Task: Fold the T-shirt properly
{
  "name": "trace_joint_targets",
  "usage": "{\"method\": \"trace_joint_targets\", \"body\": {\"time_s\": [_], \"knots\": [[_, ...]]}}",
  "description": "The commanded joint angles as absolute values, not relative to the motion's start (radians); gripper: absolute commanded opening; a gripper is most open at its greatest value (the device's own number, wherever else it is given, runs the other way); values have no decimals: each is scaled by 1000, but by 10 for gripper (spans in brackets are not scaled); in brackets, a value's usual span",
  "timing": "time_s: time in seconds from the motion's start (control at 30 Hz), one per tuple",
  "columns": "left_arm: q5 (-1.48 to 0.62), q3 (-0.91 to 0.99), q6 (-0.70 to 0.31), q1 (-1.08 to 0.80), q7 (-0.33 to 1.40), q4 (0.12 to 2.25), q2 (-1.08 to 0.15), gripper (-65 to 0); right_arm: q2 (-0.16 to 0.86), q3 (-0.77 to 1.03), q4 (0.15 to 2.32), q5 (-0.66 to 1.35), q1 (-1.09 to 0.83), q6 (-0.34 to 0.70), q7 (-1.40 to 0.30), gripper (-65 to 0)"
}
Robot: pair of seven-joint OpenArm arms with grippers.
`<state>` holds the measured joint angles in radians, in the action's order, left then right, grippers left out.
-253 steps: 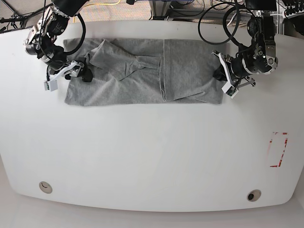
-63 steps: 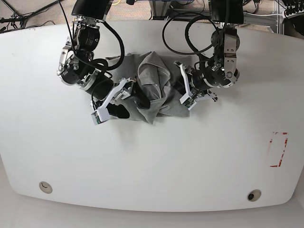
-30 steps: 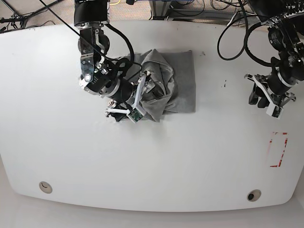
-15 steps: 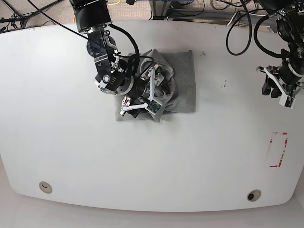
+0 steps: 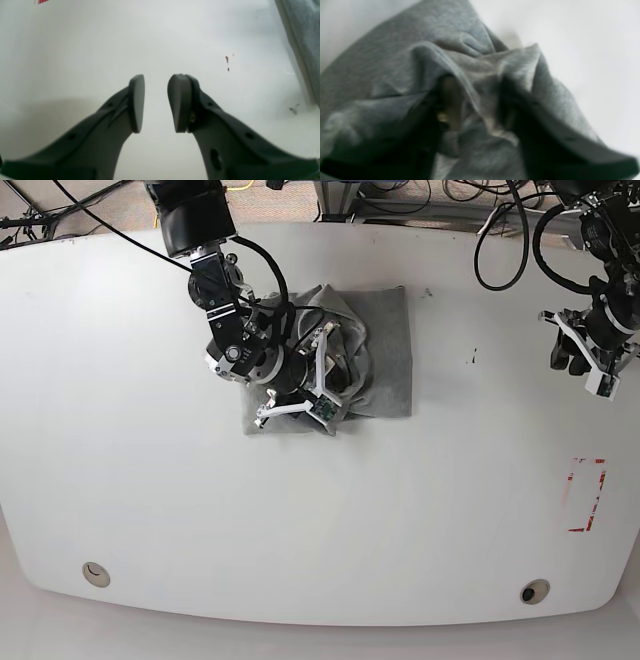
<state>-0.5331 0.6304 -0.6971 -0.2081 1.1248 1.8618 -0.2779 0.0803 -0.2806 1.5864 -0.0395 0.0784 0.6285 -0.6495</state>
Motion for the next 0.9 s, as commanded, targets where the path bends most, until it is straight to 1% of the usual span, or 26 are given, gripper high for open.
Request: {"method": "trace_joint_targets", "body": {"time_s": [0.0, 0.03, 0.07, 0.23, 0.47, 0.57, 0.8, 0.87], "knots": [[-547, 634, -698, -214, 1107, 1879, -294, -472, 77, -278, 1603, -28, 101, 625, -621, -596], [-547, 634, -698, -216, 1107, 1879, -294, -472, 76, -280, 1606, -28, 101, 625, -621, -640], [-545, 634, -698, -217, 1107, 1879, -294, -472, 74, -280, 1612, -28, 101, 625, -621, -650], [-542, 634, -698, -220, 1107, 1879, -294, -472, 48, -278, 1675, -30, 97, 625, -624, -636], [-541, 634, -698, -237, 1106, 1879, -295, -472, -1, -280, 1796, -24, 96, 630, -728, -636], [-541, 634, -698, -237, 1106, 1879, -295, -472, -27, -280, 1834, -22, 96, 631, -743, -636], [-541, 634, -698, -257, 1106, 1877, -298, -471, -74, -285, 1853, -21, 96, 633, -748, -636], [-541, 634, -698, -257, 1106, 1877, -300, -471, -93, -311, 1860, -21, 94, 633, -748, -636]]}}
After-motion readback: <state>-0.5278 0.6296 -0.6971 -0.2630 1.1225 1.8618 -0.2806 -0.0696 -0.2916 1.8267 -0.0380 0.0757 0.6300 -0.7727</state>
